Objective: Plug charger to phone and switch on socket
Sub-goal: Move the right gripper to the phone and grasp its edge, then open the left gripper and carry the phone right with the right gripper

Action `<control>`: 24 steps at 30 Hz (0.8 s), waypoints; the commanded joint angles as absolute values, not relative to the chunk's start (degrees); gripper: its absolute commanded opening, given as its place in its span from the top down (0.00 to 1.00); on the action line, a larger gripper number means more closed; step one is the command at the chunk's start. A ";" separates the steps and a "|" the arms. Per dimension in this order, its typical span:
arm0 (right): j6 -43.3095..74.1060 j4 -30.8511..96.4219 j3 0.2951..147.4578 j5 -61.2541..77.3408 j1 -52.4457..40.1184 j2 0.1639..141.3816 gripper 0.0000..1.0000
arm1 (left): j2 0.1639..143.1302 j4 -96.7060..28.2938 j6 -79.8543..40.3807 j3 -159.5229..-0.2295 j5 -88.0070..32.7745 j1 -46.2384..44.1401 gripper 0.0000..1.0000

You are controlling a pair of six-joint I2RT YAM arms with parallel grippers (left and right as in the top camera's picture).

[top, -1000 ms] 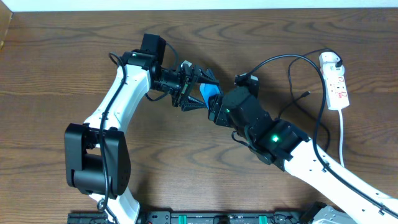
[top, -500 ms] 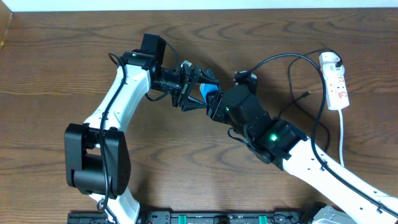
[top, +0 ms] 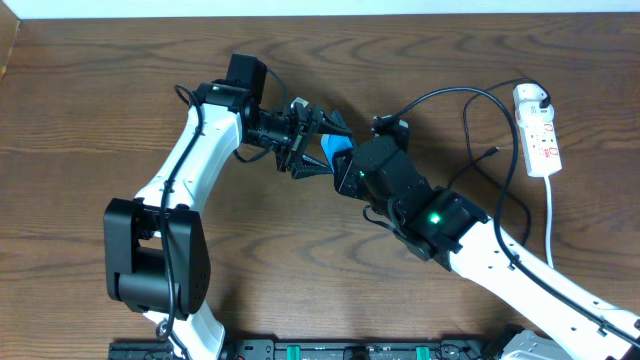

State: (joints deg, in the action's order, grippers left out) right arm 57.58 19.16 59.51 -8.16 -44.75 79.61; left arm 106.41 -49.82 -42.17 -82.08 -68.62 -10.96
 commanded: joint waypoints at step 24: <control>50.92 18.90 60.25 -6.46 -45.10 79.83 0.86 | 105.65 -49.80 -42.06 -82.35 -70.04 -10.68 0.32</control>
State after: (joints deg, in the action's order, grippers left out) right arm 52.51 18.85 59.51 -6.87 -44.75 79.61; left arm 106.41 -49.82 -42.17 -82.08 -68.62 -10.96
